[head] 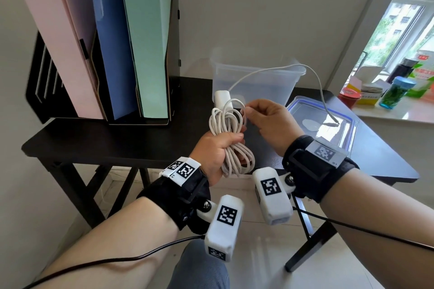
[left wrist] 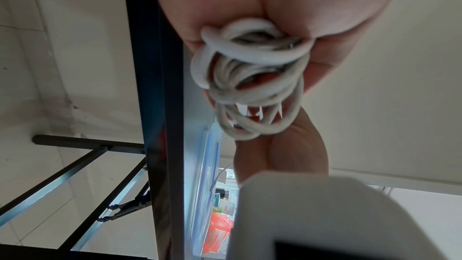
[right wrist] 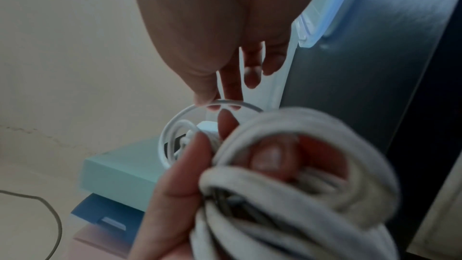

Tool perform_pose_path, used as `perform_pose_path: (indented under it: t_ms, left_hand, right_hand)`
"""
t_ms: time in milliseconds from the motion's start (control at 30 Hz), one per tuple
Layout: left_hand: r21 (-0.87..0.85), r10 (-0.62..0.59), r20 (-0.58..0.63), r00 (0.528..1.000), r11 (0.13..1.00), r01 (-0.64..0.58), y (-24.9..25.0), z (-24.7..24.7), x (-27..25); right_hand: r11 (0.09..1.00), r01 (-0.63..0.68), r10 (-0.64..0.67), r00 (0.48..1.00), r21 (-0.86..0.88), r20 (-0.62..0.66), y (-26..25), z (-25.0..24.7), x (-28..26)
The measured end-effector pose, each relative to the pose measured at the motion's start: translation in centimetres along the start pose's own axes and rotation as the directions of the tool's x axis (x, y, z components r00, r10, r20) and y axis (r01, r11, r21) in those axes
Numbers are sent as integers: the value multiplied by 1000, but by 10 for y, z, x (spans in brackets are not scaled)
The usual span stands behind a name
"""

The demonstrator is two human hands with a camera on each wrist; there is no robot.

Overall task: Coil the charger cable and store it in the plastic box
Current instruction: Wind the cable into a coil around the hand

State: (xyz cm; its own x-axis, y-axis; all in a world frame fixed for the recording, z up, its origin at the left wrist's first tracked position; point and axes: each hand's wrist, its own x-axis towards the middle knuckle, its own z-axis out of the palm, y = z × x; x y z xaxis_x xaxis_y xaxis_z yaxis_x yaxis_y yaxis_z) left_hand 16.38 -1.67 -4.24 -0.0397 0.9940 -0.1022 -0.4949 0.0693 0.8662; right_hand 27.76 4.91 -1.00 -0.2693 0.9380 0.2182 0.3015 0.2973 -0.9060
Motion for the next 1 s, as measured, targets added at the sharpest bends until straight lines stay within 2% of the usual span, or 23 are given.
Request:
perform_pose_path:
  t_ms: [200,300,433,667,800,1000]
  left_hand:
    - [-54,40,-75,996,998,-44,-2,3,3]
    - [-90,48,-55,997,995,-52,-2,1,3]
    - [-99,55,8,998,994,-54,0,1,2]
    - [-124,64,-19,998,990,-66,3,4,1]
    - [-118,22,0,1000,993,-22,3,5,1]
    - [-87,24,16,1000,996,-23,3,4,2]
  right_hand:
    - [1000,-2,4,997,31,-81,1,-1,-5]
    - [1000,-7,8,998,14,-57,-1,0,-10]
    - [996,-46,48,999,73,-22,-2,4,-16]
    - [993,-85,81,996,87,46,-2,5,-20]
    - [975,-131,114,988,178,101,1,6,-23]
    - [961,-218,203,974,170,104,3,6,-27]
